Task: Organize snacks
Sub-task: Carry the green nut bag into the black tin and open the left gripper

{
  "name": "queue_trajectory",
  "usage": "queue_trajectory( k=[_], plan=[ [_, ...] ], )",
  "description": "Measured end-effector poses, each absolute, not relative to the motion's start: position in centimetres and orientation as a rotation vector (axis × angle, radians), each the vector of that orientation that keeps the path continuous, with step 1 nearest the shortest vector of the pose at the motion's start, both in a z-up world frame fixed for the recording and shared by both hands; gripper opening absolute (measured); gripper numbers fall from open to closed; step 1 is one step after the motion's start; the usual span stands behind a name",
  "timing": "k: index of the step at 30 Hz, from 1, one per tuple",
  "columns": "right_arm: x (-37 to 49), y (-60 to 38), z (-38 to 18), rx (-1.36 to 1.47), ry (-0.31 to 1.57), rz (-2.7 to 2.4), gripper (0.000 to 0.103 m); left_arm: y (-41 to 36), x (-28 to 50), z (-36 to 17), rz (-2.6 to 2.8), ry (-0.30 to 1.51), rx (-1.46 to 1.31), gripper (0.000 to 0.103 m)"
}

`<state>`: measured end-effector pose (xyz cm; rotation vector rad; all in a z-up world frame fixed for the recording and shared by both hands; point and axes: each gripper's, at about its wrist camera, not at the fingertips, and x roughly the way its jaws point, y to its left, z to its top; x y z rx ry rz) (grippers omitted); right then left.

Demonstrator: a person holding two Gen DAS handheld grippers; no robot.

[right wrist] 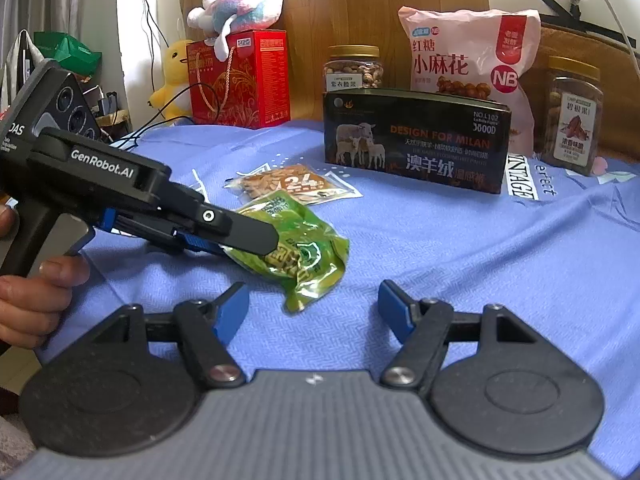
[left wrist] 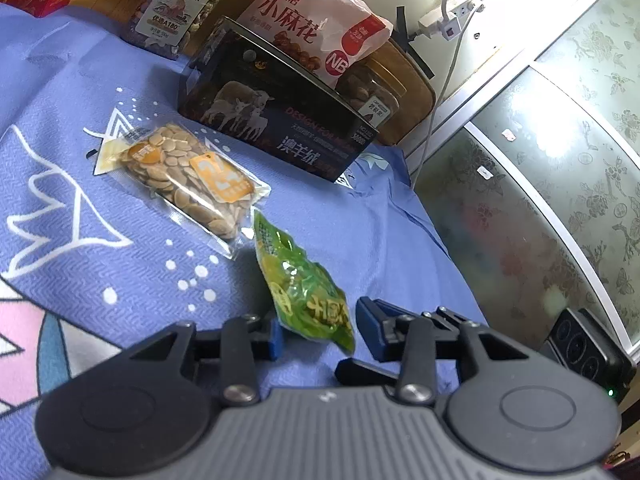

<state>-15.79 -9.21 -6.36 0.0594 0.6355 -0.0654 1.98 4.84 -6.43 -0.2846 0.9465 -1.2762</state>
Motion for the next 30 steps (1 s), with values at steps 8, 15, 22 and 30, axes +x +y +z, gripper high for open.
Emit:
queue_trajectory(
  k=[8,15,22,30],
  plan=[
    [-15.8,-9.0,-6.4,0.042,0.637,-0.075,0.074,4.8,1.3,-6.1,-1.275,0.920,-0.251,0.041],
    [-15.7,-8.8,-6.5,0.026,0.640,-0.080,0.074,4.9,1.4,-6.1,-1.283,0.921,-0.263,0.048],
    [-15.6,-8.6,-6.5,0.013,0.646,-0.085,0.074,6.0,2.0,-5.6,-1.268,0.929,-0.300,0.065],
    [-13.5,-8.7,-6.2,-0.004,0.687,-0.007,0.052,4.0,2.9,-5.9,-1.262,1.033,-0.246,0.019]
  ],
)
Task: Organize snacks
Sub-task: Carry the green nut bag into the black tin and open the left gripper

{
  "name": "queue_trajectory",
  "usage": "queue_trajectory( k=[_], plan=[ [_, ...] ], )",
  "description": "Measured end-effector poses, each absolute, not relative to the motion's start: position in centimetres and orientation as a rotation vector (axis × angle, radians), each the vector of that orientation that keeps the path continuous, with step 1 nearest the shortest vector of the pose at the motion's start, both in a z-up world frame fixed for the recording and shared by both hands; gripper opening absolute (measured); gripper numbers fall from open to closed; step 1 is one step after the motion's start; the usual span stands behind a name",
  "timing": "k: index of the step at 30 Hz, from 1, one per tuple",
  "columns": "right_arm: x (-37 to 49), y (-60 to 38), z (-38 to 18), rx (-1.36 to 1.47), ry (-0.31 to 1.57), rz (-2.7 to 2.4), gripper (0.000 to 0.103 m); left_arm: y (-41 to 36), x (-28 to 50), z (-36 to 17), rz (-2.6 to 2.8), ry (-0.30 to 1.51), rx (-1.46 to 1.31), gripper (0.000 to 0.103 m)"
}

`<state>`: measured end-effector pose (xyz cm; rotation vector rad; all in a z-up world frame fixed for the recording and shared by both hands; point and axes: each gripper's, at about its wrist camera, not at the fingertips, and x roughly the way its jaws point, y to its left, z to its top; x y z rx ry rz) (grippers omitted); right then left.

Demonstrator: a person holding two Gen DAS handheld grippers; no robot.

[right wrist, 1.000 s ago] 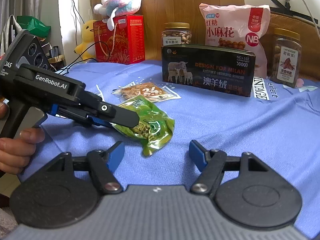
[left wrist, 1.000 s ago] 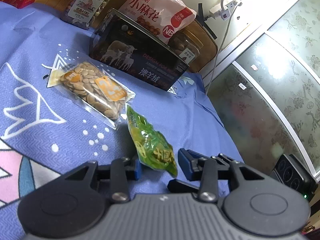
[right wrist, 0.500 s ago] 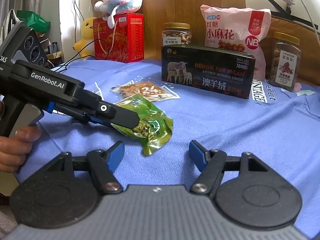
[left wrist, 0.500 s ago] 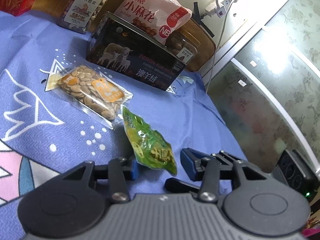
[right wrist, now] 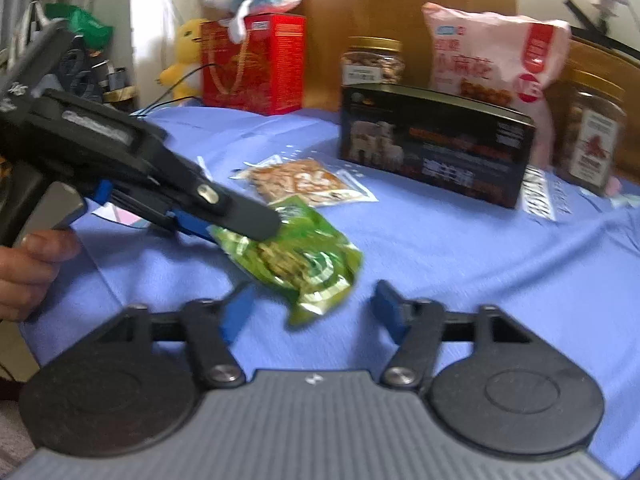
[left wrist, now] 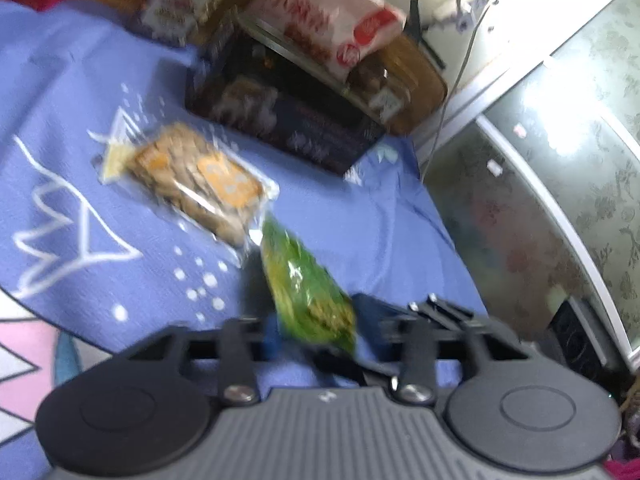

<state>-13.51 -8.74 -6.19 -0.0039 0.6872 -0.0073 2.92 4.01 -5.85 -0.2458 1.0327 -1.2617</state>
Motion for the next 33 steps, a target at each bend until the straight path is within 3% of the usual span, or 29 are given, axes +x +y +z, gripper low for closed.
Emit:
queue_trajectory(
  k=[1,6,16,22,25,27,33],
  plan=[
    [-13.3,-8.7,-6.2,-0.006,0.689,-0.001,0.040,3.8,2.7,-6.0,-1.265,1.033,-0.236,0.019],
    [-13.8,-8.4,-6.2,-0.004,0.657,0.012,0.035,3.7,1.6,-4.5,-1.279,0.984,-0.181,0.018],
    [-9.3,-11.8,-0.1,-0.136,0.433,-0.050,0.034,-1.9,6.5,4.9,-1.299,0.750,-0.128,0.020],
    [-3.1,-16.2,0.1,-0.234,0.425,-0.125,0.036,-7.8,11.8,4.7,-1.245,0.781,-0.131,0.020],
    [-1.3,-17.9,-1.0,-0.254,0.465,-0.174,0.040,-10.0,13.0,3.4,-1.195,0.802,-0.083,0.032],
    [-1.0,-18.9,-1.7,-0.230,0.494,-0.191,0.041,-10.1,13.0,2.9,-1.176,0.800,-0.072,0.051],
    [-5.6,-17.8,-0.4,-0.141,0.410,-0.130,0.046,-3.0,11.8,3.8,-1.216,0.716,-0.117,0.057]
  ],
)
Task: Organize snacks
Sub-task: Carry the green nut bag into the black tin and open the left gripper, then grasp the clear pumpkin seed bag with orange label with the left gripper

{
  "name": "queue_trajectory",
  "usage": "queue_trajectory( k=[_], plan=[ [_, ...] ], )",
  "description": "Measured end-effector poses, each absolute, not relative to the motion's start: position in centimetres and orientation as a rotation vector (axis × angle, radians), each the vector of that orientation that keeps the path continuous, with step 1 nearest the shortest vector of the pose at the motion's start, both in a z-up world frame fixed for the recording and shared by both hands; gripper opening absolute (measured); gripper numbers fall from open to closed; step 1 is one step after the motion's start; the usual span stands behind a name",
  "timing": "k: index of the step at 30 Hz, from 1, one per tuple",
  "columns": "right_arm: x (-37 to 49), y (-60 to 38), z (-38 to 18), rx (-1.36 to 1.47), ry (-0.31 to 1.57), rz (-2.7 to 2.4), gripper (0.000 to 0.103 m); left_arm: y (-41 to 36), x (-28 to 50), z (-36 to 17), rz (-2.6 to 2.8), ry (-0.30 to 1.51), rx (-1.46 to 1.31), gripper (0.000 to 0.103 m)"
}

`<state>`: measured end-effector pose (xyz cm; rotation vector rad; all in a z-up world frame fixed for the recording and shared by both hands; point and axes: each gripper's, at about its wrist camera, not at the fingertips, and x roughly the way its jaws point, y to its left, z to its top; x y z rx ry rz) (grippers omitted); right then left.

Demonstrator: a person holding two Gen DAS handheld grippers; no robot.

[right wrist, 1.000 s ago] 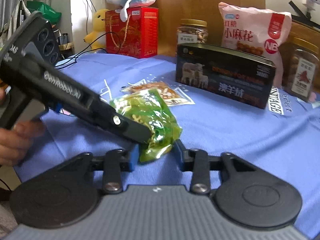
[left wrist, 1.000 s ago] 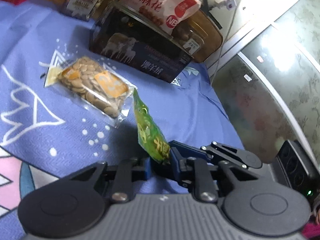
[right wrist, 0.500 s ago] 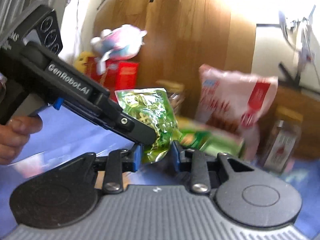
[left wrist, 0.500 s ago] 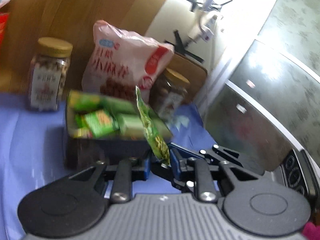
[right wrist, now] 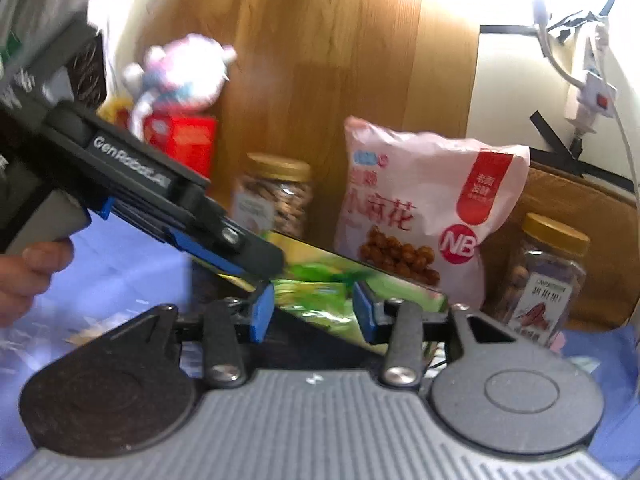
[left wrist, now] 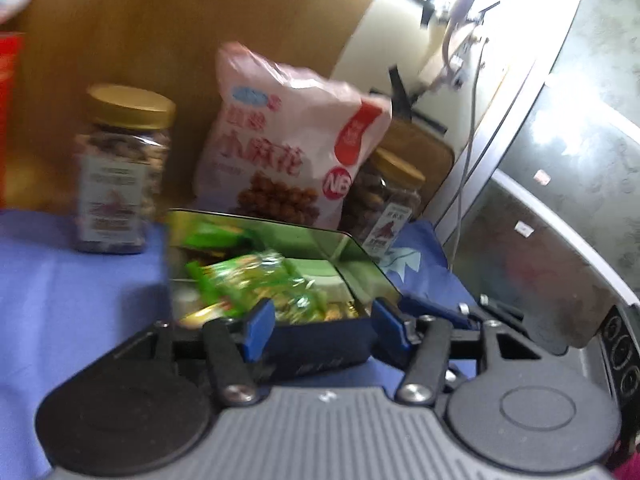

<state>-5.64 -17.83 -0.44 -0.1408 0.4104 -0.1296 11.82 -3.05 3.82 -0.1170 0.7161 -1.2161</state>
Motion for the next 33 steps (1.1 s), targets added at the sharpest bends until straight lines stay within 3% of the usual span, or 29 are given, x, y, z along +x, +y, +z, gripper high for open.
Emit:
queue_trajectory(
  k=[4,8,20,27,33],
  plan=[
    [-7.1,-16.2,-2.3,0.023,0.532,0.034,0.049,1.5,12.8,1.2,-1.087,0.786,-0.124,0.059],
    [-6.3,-13.5,-5.3,0.068,0.672,0.103,0.054,3.0,14.3,-3.3,-1.014,0.986,-0.179,0.059],
    [-8.2,-12.3,-6.1,0.125,0.713,0.011,0.065,2.1,7.3,-4.0,-1.111,0.959,-0.195,0.057],
    [-11.3,-10.4,-6.0,0.060,0.709,0.013,0.088,2.5,5.6,-4.3,-1.123,0.983,-0.252,0.057],
    [-11.5,-9.6,-6.3,0.001,0.707,-0.018,0.080,2.9,4.3,-3.6,-1.128,0.949,-0.248,0.052]
  ],
)
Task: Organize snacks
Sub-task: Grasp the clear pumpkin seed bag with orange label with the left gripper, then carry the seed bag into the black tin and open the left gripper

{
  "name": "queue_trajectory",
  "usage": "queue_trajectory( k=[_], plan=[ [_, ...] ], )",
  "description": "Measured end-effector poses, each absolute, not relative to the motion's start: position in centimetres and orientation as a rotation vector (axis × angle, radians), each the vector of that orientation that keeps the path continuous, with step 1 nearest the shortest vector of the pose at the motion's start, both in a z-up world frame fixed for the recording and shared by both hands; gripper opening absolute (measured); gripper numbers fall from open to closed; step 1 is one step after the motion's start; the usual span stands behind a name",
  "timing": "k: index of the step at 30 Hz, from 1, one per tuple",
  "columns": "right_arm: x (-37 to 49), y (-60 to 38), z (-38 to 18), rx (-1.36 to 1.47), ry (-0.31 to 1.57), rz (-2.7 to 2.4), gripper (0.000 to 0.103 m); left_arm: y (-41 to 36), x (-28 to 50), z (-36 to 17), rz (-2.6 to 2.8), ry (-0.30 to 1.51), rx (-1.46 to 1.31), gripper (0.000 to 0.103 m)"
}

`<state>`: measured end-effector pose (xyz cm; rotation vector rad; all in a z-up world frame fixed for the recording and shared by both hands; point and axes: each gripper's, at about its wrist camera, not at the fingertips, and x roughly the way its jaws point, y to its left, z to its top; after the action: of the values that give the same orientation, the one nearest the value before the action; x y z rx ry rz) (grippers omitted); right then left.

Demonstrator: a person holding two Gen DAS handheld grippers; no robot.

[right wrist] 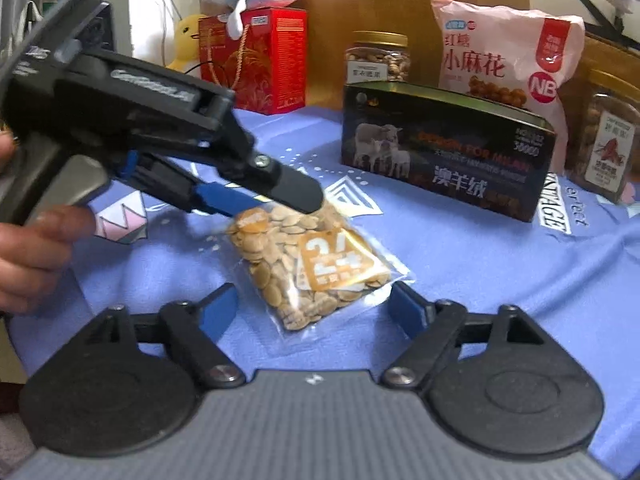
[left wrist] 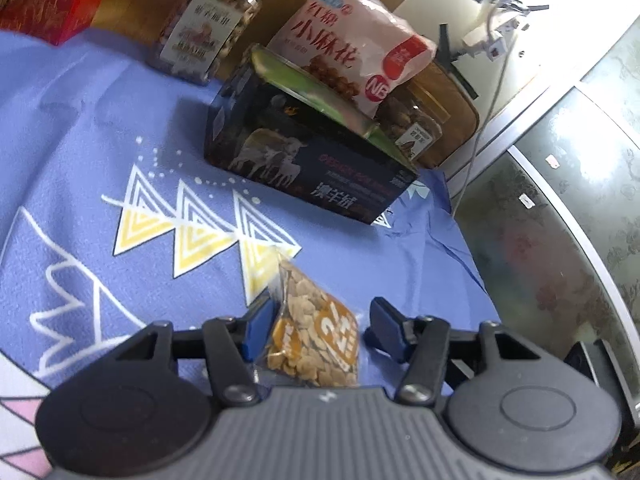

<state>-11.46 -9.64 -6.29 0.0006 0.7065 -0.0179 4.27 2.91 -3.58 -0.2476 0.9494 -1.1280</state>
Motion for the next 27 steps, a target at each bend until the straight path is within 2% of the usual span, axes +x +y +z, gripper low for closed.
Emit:
queue_trajectory(
  k=[2,3,4,8,10,12,13,15,18,21,22,27],
  plan=[
    [-11.6,-9.7,-6.3,-0.006,0.698,-0.029,0.075,2.8,3.5,-3.1,-1.127,0.919,-0.215,0.051],
    [-11.6,-9.8,-6.3,-0.003,0.691,-0.031,0.059,2.7,3.3,-2.9,-1.129,0.905,-0.203,0.050],
    [-11.8,-9.8,-6.2,0.005,0.676,-0.008,0.048,2.6,3.1,-2.6,-1.132,0.891,-0.194,0.050],
    [-12.2,-8.7,-6.0,-0.049,0.629,-0.022,0.032,1.9,3.0,-1.3,-1.160,0.858,-0.181,0.050],
    [-12.2,-8.3,-5.9,-0.086,0.608,-0.032,0.024,1.6,3.1,-1.0,-1.164,0.853,-0.177,0.045],
    [-12.0,-8.4,-5.8,-0.108,0.594,-0.047,0.023,1.1,3.4,-0.9,-1.164,0.851,-0.172,0.038],
    [-12.0,-8.5,-5.8,-0.110,0.590,-0.052,0.023,0.8,3.5,-0.9,-1.154,0.852,-0.163,0.035],
    [-12.0,-8.9,-5.8,-0.107,0.590,-0.065,0.025,0.0,3.9,-1.2,-1.103,0.859,-0.119,0.015],
    [-12.2,-9.6,-5.8,-0.071,0.603,-0.079,0.035,-0.5,5.0,-2.2,-1.075,0.907,-0.119,0.014],
    [-12.3,-10.8,-6.1,-0.010,0.648,-0.106,0.067,-0.1,5.3,-2.4,-1.092,0.909,-0.153,0.013],
    [-12.3,-11.2,-6.2,0.019,0.667,-0.106,0.073,0.1,5.1,-2.1,-1.108,0.890,-0.160,0.013],
    [-12.2,-12.6,-6.1,0.115,0.675,-0.098,0.079,0.8,3.6,-0.8,-1.186,0.785,-0.154,0.012]
  ],
)
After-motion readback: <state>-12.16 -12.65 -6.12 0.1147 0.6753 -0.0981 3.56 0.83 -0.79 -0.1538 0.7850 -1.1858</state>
